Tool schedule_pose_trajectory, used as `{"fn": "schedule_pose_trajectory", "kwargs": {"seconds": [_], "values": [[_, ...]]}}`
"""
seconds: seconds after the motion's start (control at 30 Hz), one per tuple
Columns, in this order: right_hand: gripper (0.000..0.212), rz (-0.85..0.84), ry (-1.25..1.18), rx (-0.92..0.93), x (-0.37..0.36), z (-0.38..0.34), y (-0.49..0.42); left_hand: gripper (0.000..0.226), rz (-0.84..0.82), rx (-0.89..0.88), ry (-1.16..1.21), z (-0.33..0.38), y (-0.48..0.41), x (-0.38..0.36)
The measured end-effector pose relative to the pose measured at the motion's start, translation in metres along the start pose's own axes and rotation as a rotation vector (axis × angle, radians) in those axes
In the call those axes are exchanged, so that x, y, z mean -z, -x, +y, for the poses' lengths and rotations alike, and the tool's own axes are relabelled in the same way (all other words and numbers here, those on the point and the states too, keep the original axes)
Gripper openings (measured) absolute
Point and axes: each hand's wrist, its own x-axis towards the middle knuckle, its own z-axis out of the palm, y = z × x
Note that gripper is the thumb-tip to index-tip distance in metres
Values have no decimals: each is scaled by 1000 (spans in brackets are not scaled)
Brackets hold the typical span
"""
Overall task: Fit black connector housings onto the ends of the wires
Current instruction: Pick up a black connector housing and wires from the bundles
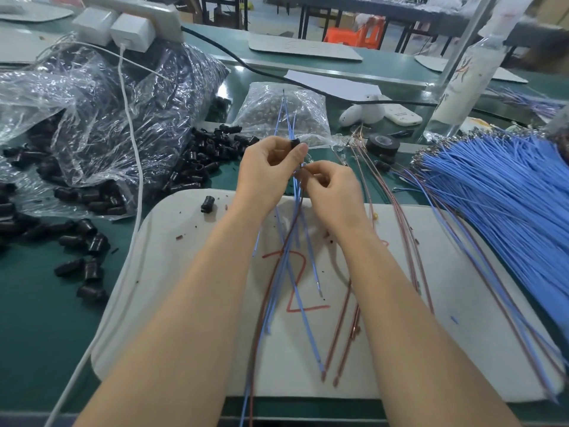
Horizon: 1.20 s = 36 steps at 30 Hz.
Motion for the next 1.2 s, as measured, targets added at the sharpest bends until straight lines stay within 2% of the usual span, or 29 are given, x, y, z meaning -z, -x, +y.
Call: {"fn": "schedule_pose_trajectory", "kwargs": {"seconds": [0.27, 0.47, 0.73, 1.2], "values": [[14, 10, -95, -6, 1, 0, -1, 16, -25, -25, -76, -1, 2, -5], [14, 25, -86, -14, 3, 2, -1, 7, -106, -38, -84, 0, 3, -4], [16, 23, -78, -2, 2, 4, 0, 10, -90, -59, -79, 3, 4, -2], [12, 110, 103, 57, 4, 6, 3, 16, -103, -156, -134, 5, 6, -7]]}}
